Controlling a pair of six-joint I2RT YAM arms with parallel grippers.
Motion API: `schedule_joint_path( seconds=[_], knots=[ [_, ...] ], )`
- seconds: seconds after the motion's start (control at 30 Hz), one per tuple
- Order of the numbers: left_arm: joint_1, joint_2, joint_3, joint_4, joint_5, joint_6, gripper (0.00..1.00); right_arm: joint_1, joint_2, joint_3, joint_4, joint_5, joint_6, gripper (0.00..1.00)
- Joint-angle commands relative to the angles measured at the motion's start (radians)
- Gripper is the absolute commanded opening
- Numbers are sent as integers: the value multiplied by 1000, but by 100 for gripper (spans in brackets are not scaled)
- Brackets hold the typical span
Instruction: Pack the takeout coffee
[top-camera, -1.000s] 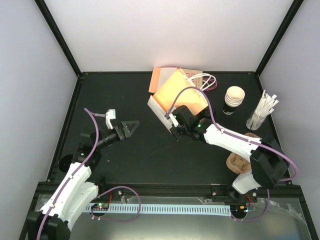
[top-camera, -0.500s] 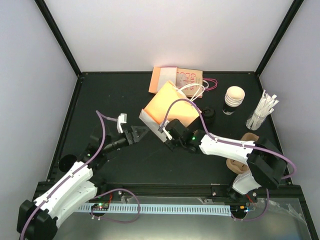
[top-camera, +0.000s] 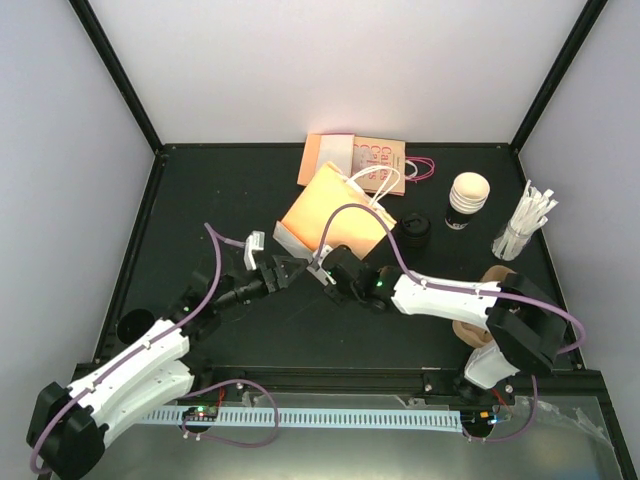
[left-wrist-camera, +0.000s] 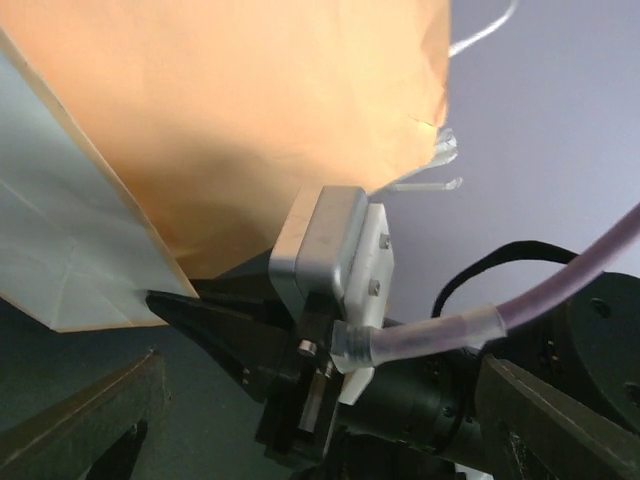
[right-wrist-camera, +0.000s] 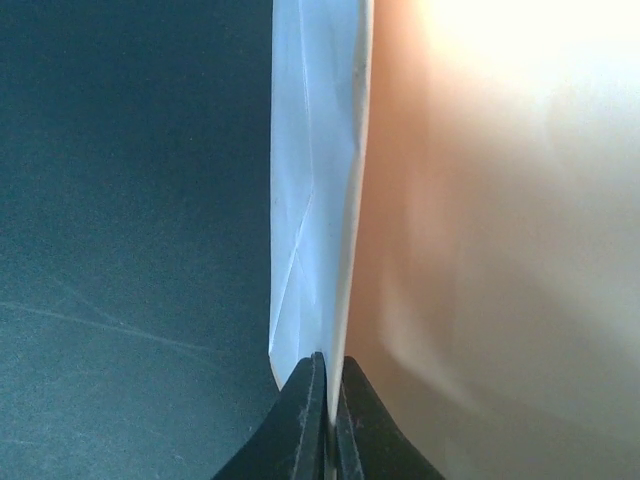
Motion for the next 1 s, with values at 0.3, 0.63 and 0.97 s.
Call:
schedule_joint_path(
  seconds=[0.3, 0.63, 0.97],
  knots=[
    [5, -178, 390, -600, -478, 555, 96, 66, 21, -12, -12, 75, -56, 7],
    [59, 0, 633, -745, -391, 728, 99, 226, 110, -9, 2, 299, -110, 8],
    [67, -39, 696, -817, -365, 835, 99, 271, 168, -2, 6, 344, -127, 46]
  ],
)
